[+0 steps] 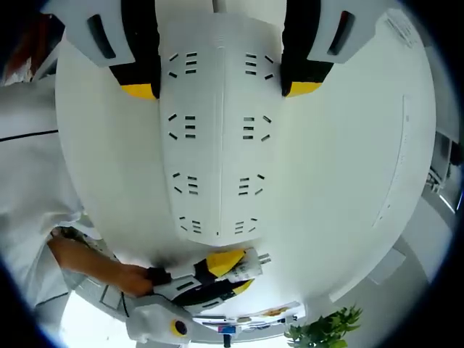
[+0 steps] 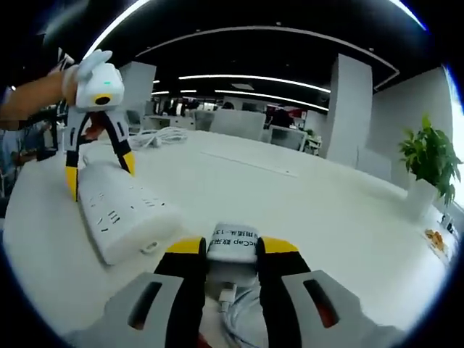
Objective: Straighten the power strip on the desk, plug the charger into it
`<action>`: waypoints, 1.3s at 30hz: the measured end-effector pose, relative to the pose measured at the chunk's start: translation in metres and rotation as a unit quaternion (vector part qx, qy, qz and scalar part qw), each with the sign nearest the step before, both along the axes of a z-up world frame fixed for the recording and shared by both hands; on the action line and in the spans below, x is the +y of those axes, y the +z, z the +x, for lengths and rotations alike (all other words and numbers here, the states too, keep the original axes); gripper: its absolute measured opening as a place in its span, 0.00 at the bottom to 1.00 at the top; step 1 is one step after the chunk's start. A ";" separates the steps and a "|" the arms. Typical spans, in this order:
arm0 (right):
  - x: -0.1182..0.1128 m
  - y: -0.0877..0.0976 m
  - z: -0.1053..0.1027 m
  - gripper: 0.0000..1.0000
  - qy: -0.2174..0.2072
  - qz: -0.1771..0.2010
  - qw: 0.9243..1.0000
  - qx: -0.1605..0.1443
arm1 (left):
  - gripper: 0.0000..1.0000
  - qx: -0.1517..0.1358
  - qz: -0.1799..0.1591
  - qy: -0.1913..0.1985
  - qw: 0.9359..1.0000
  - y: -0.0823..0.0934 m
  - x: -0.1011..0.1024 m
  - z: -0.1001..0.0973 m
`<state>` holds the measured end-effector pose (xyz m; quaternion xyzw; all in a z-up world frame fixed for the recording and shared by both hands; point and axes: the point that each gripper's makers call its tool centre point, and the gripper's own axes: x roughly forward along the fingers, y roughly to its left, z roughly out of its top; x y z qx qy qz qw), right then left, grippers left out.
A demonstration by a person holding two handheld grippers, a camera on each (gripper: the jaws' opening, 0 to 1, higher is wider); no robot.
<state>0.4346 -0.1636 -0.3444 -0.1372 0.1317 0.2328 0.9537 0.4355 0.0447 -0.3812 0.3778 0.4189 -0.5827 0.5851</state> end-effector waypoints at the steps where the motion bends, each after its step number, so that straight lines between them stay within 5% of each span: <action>1: 0.001 0.000 0.000 0.27 0.005 -0.002 1.000 0.000 | 0.68 -0.008 0.001 0.000 1.000 -0.001 0.002 0.006; 6: 0.003 0.000 0.000 0.28 0.021 -0.017 1.000 -0.008 | 0.68 -0.030 0.009 0.000 1.000 0.001 0.002 -0.002; 14: -0.003 0.000 0.001 0.35 -0.047 0.023 0.999 0.016 | 0.68 -0.035 0.013 0.000 0.999 0.007 -0.012 -0.046; 24: -0.002 -0.006 0.007 0.29 -0.072 0.035 0.997 0.020 | 0.68 -0.017 0.004 0.001 1.000 0.005 -0.003 -0.020; 35: -0.004 0.000 0.005 0.28 -0.057 0.043 0.997 0.005 | 0.68 -0.019 0.001 0.002 1.000 0.010 -0.012 -0.056; 39: -0.002 0.000 -0.001 0.27 -0.038 0.071 0.996 0.048 | 0.68 -0.018 -0.002 0.003 1.000 0.010 -0.013 -0.054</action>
